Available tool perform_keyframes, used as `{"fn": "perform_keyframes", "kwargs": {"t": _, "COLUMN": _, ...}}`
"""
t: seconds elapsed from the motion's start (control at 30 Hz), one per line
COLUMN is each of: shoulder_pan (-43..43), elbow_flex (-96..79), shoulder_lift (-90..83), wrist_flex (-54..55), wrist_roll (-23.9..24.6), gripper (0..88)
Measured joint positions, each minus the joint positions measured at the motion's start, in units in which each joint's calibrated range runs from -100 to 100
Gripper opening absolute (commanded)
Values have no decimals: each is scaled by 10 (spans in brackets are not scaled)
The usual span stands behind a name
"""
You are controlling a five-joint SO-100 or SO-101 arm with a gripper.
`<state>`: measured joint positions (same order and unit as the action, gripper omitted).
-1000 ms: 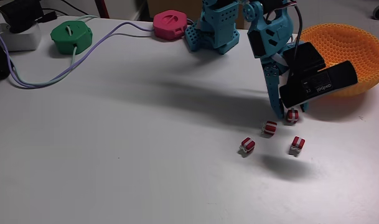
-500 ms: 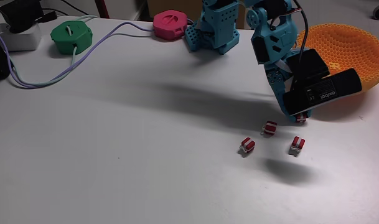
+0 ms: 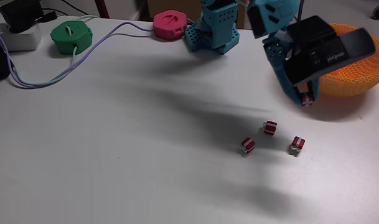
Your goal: Place cube pieces into the yellow basket
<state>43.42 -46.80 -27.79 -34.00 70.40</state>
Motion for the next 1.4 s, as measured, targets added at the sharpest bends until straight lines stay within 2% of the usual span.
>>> {"fn": "perform_keyframes", "kwargs": {"t": 0.17, "shoulder_pan": 72, "elbow_flex": 41, "shoulder_lift": -73, "wrist_flex": -151, "wrist_roll": 53, "gripper": 0}}
{"fn": "perform_keyframes", "kwargs": {"t": 0.43, "shoulder_pan": 261, "elbow_flex": 23, "shoulder_lift": -118, "wrist_flex": -209, "wrist_roll": 194, "gripper": 15}}
{"fn": "perform_keyframes", "kwargs": {"t": 0.47, "shoulder_pan": 276, "elbow_flex": 13, "shoulder_lift": -122, "wrist_flex": -206, "wrist_roll": 206, "gripper": 96}}
{"fn": "perform_keyframes", "kwargs": {"t": 0.53, "shoulder_pan": 277, "elbow_flex": -1, "shoulder_lift": -128, "wrist_flex": -197, "wrist_roll": 212, "gripper": 382}}
{"fn": "perform_keyframes", "kwargs": {"t": 0.57, "shoulder_pan": 272, "elbow_flex": -1, "shoulder_lift": -131, "wrist_flex": -194, "wrist_roll": 204, "gripper": 508}}
{"fn": "perform_keyframes", "kwargs": {"t": 0.6, "shoulder_pan": 269, "elbow_flex": -1, "shoulder_lift": -132, "wrist_flex": -189, "wrist_roll": 194, "gripper": 538}}
{"fn": "perform_keyframes", "kwargs": {"t": 0.67, "shoulder_pan": 268, "elbow_flex": -1, "shoulder_lift": -132, "wrist_flex": -172, "wrist_roll": 165, "gripper": 535}}
{"fn": "perform_keyframes", "kwargs": {"t": 0.8, "shoulder_pan": 248, "elbow_flex": -17, "shoulder_lift": -132, "wrist_flex": -149, "wrist_roll": 151, "gripper": 534}}
{"fn": "perform_keyframes", "kwargs": {"t": 0.93, "shoulder_pan": 241, "elbow_flex": -23, "shoulder_lift": -132, "wrist_flex": -152, "wrist_roll": 138, "gripper": 440}}
{"fn": "perform_keyframes", "kwargs": {"t": 1.03, "shoulder_pan": 148, "elbow_flex": -62, "shoulder_lift": -136, "wrist_flex": -126, "wrist_roll": 72, "gripper": 423}}
{"fn": "perform_keyframes", "kwargs": {"t": 1.17, "shoulder_pan": 19, "elbow_flex": -114, "shoulder_lift": -123, "wrist_flex": 4, "wrist_roll": -15, "gripper": 408}}
{"fn": "perform_keyframes", "kwargs": {"t": 1.4, "shoulder_pan": -50, "elbow_flex": -141, "shoulder_lift": -33, "wrist_flex": 141, "wrist_roll": -45, "gripper": 391}}
